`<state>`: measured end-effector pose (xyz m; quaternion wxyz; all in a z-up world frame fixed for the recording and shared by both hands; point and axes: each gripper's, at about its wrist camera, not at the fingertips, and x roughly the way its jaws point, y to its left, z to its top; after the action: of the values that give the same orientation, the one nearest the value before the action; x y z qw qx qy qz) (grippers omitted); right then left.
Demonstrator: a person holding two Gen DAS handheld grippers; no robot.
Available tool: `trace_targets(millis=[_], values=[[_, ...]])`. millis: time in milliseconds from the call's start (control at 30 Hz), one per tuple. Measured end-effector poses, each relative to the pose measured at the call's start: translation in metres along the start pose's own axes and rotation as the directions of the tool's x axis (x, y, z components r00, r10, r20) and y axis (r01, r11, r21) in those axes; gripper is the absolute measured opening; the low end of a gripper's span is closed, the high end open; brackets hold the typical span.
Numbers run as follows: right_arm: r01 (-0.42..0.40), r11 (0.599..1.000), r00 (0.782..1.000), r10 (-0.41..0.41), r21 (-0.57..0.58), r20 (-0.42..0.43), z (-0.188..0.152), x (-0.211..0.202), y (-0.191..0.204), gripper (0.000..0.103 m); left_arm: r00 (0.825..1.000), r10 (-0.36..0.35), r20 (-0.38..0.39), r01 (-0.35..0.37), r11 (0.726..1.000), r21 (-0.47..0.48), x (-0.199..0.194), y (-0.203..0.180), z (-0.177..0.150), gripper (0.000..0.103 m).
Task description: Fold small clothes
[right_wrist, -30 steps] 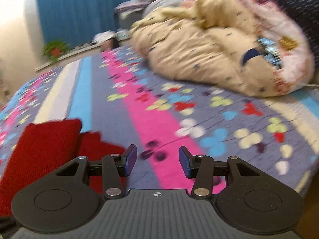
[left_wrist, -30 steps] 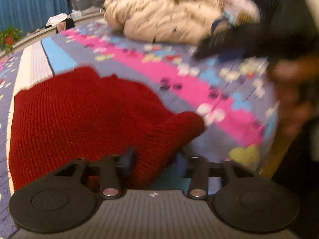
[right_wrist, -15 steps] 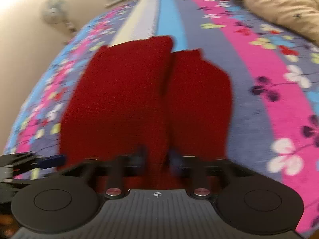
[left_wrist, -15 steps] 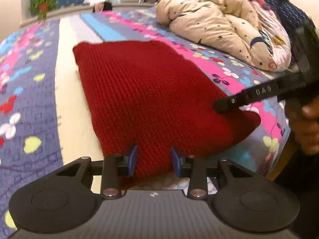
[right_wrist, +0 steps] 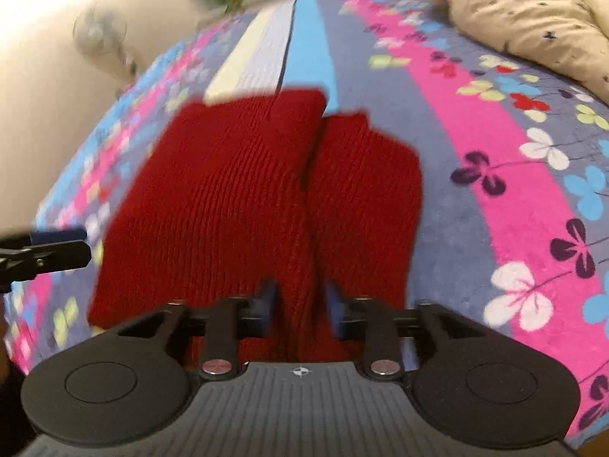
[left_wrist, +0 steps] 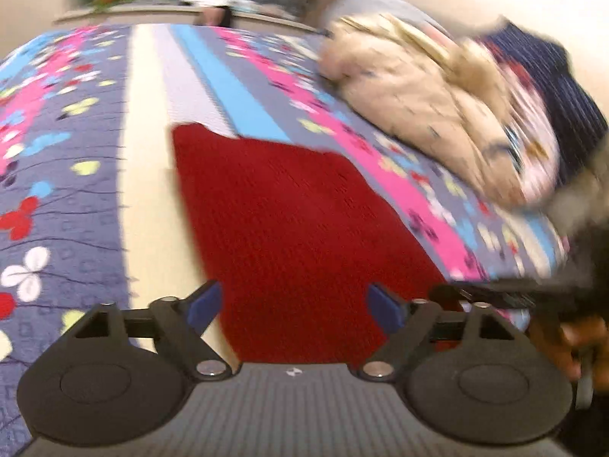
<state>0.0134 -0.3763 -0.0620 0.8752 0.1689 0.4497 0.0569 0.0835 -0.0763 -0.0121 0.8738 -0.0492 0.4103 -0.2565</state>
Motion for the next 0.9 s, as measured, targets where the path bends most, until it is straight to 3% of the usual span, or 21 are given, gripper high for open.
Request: trace_targets(millis=[33, 133, 300, 433, 500, 667, 800, 833, 900], values=[[-0.002, 1.0, 0.999, 0.001, 0.023, 0.039, 0.0, -0.007, -0.005, 0.063, 1.0, 0.013, 0.005, -0.013, 0.999, -0.041, 0.003, 0.008, 0.007, 0.097], [0.018, 0.997, 0.996, -0.025, 0.079, 0.085, 0.007, -0.002, -0.01, 0.081, 1.0, -0.013, -0.014, 0.011, 0.992, -0.127, 0.021, 0.028, 0.025, 0.102], [0.068, 0.989, 0.996, -0.061, 0.133, -0.063, 0.009, 0.039, -0.019, 0.095, 0.999, -0.008, -0.05, -0.003, 0.979, -0.205, 0.058, 0.045, 0.045, 0.102], [0.039, 0.977, 0.996, -0.02, 0.211, -0.09, 0.008, 0.046, -0.029, 0.099, 0.994, -0.046, -0.094, 0.016, 0.956, -0.294, 0.093, 0.059, 0.049, 0.102], [0.016, 0.968, 0.995, 0.01, 0.249, -0.103, 0.005, 0.047, -0.033, 0.099, 0.986, -0.113, -0.121, 0.063, 0.931, -0.36, 0.113, 0.068, 0.049, 0.102], [-0.01, 0.966, 0.994, 0.039, 0.257, -0.106, 0.003, 0.053, -0.033, 0.098, 0.978, -0.157, -0.137, 0.08, 0.89, -0.45, 0.142, 0.08, 0.048, 0.103], [-0.049, 0.966, 0.995, 0.069, 0.253, -0.071, 0.004, 0.049, -0.029, 0.076, 0.974, -0.175, -0.141, 0.087, 0.871, -0.484, 0.149, 0.088, 0.048, 0.096], [-0.063, 0.966, 0.995, 0.081, 0.252, -0.061, 0.005, 0.048, -0.028, 0.066, 0.976, -0.166, -0.139, 0.079, 0.871, -0.485, 0.147, 0.088, 0.049, 0.088], [-0.08, 0.965, 0.995, 0.093, 0.249, -0.04, 0.008, 0.047, -0.024, 0.057, 0.981, -0.15, -0.127, 0.077, 0.888, -0.454, 0.137, 0.085, 0.055, 0.074]])
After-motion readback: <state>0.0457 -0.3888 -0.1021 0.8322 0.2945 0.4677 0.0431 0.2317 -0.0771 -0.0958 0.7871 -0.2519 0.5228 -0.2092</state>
